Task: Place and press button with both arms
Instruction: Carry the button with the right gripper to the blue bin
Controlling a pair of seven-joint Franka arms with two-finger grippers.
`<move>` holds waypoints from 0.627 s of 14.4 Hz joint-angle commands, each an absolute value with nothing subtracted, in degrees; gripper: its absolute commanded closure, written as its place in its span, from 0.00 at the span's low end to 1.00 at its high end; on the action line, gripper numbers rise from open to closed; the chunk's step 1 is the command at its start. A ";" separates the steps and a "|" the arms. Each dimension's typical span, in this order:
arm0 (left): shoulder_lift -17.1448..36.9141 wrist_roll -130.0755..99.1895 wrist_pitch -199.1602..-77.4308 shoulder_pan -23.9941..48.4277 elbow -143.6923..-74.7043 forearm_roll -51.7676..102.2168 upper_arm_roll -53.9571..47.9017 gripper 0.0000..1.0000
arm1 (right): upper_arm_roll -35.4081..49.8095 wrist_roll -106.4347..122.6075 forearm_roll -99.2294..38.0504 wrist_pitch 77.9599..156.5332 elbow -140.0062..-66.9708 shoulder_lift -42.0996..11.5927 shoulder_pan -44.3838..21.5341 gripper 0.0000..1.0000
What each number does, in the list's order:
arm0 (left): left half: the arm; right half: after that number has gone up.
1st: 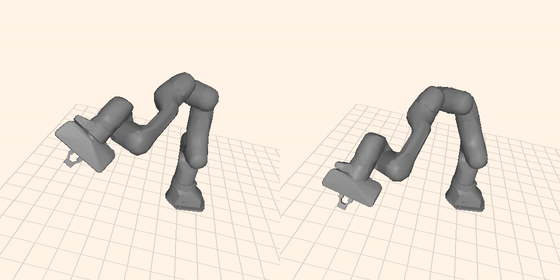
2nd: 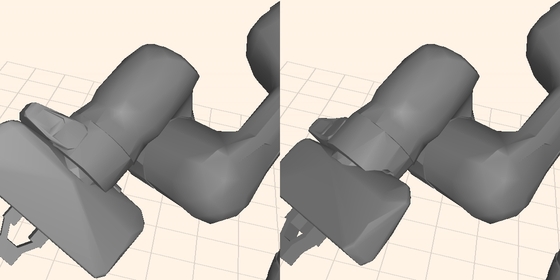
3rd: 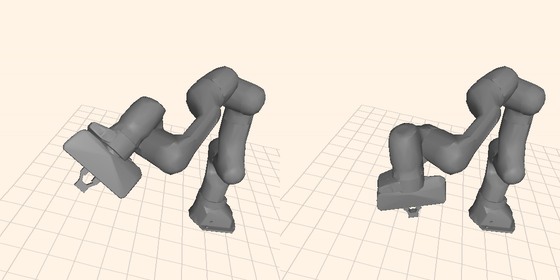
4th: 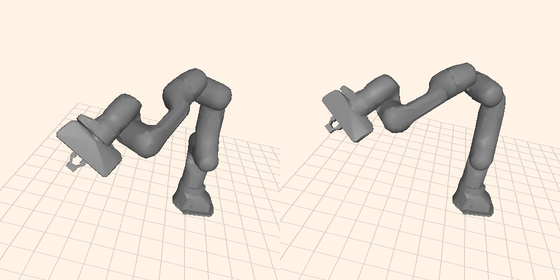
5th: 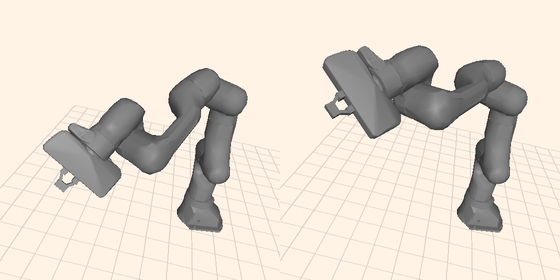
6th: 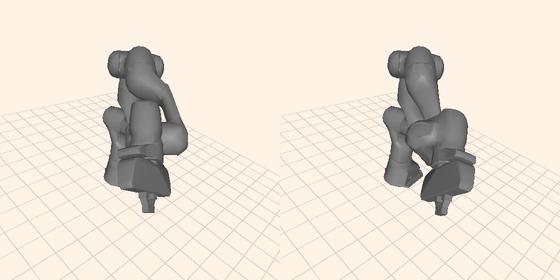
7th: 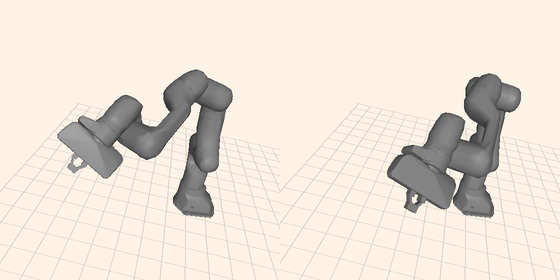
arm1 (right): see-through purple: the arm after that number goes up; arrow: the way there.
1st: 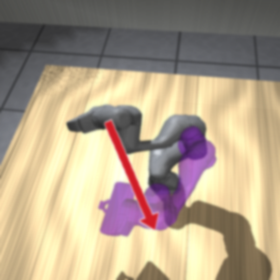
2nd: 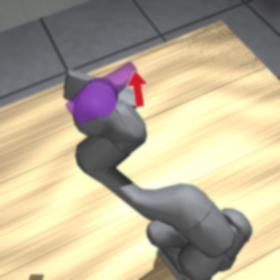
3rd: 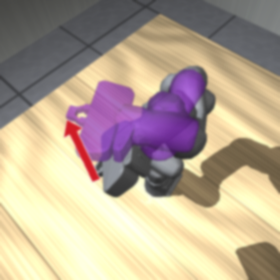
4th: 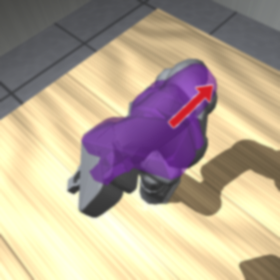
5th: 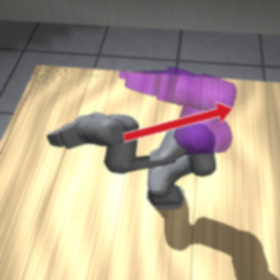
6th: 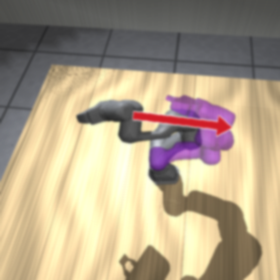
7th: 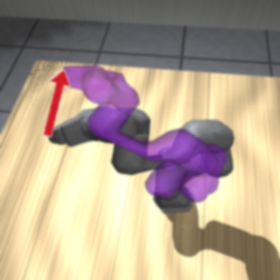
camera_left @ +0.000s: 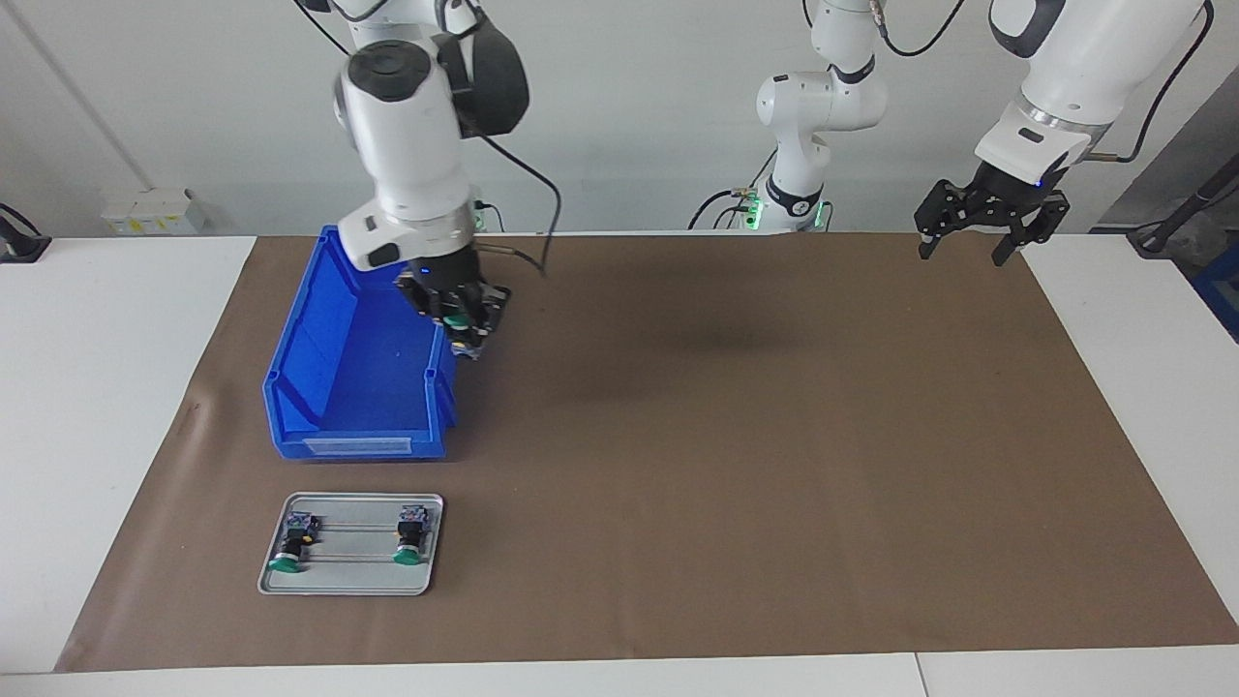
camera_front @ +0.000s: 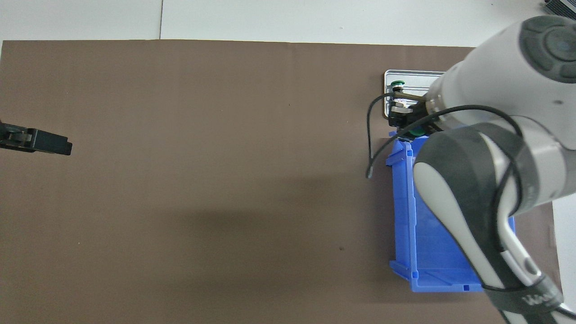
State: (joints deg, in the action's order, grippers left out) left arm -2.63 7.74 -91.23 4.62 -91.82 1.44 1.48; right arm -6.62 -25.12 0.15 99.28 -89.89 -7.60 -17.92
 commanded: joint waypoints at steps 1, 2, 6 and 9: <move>-4.13 7.82 -91.93 3.60 -93.69 1.41 0.88 0.00 | -5.36 -10.68 -0.17 102.99 -99.82 -2.65 -9.61 1.00; -4.13 7.82 -91.93 3.60 -93.69 1.49 0.88 0.00 | -5.36 -7.50 -0.09 106.66 -104.37 -0.98 -7.67 1.00; -4.13 7.82 -91.93 3.60 -93.69 1.41 0.88 0.00 | -5.45 -5.01 -0.18 122.76 -121.62 1.50 -5.89 1.00; -4.13 7.82 -91.93 3.60 -93.69 1.41 0.88 0.00 | -5.36 -3.87 -0.96 127.42 -125.58 0.36 -4.05 1.00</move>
